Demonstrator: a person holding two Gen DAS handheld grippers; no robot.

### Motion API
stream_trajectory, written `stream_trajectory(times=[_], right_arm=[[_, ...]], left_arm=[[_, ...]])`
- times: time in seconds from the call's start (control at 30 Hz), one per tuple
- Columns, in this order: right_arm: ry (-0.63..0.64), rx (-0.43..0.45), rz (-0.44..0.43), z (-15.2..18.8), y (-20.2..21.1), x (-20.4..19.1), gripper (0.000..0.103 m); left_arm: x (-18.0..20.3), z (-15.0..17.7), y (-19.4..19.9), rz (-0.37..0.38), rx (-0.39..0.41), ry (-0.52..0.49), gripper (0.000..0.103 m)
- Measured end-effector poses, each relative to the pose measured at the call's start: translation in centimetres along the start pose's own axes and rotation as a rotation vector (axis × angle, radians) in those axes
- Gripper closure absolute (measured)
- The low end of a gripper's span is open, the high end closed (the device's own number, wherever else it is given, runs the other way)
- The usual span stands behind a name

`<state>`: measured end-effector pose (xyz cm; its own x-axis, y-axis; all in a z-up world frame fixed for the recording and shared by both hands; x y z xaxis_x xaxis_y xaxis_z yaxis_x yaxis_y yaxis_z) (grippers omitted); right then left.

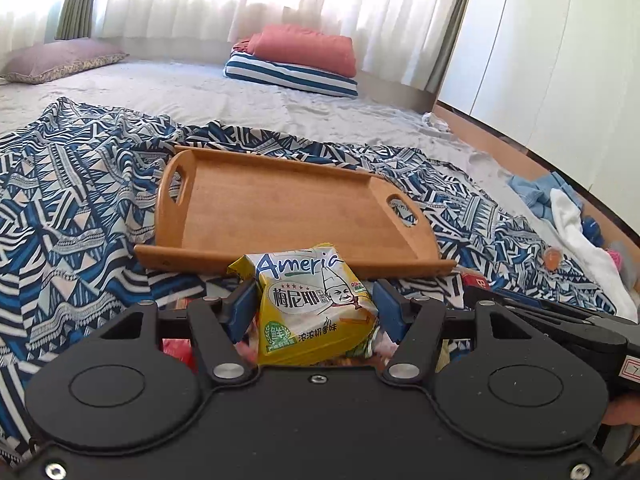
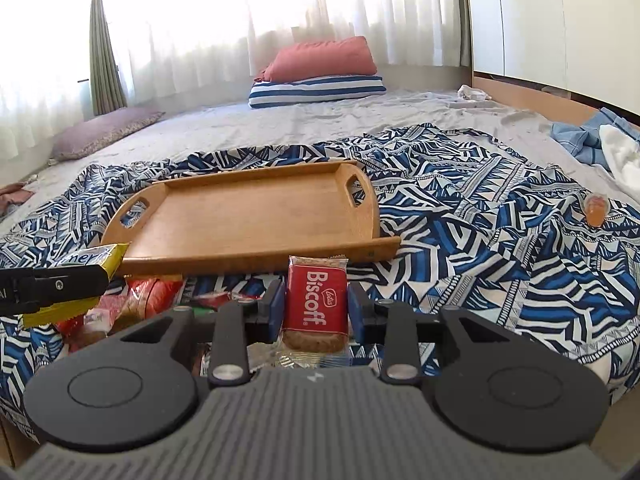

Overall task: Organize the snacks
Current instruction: 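Carry the yellow packet and Biscoff packet over the wooden tray with both tools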

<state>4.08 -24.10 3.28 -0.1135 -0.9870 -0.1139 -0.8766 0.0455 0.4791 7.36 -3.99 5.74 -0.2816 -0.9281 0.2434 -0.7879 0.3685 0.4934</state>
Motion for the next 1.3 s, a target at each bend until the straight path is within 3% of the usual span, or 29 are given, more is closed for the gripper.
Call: stream_trajectory(times=[0.27, 0.53, 0.97, 1.3], right_arm=[[0.036, -0.008, -0.03, -3.4, -2.8, 0.0, 0.064], [0.033, -0.079, -0.072, -5.9, -7.0, -0.1, 0.064], [-0.021, -0.186, -0.128, -8.1, -14.1, 0.1, 0.064], [-0.029, -0.242, -0.128, -6.8, -19.1, 0.2, 0.064]], left_arm=[[0.7, -4.2, -3.3, 0.016, -0.006, -0.026, 0.043], [0.9, -7.3, -7.7, 0.043, -0.056, 0.006, 0.044], [-0.4, -7.8, -15.6, 0.037, -0.098, 0.006, 0.044], [-0.8, -6.4, -19.8, 0.01, -0.142, -0.033, 0.044]])
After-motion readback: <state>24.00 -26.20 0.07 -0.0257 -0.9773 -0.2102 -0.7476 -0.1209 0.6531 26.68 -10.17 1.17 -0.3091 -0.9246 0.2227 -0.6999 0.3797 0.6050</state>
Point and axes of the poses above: each gripper's, at about its wrist camera, not at the fingertips, and y roughly against the way its jaws point, x to its right, z to its underside, the point moved 5 cm from there along -y, roughly the way its jaws point, and after that the axes turned 3 degrees about x, right-handed, at the moved point
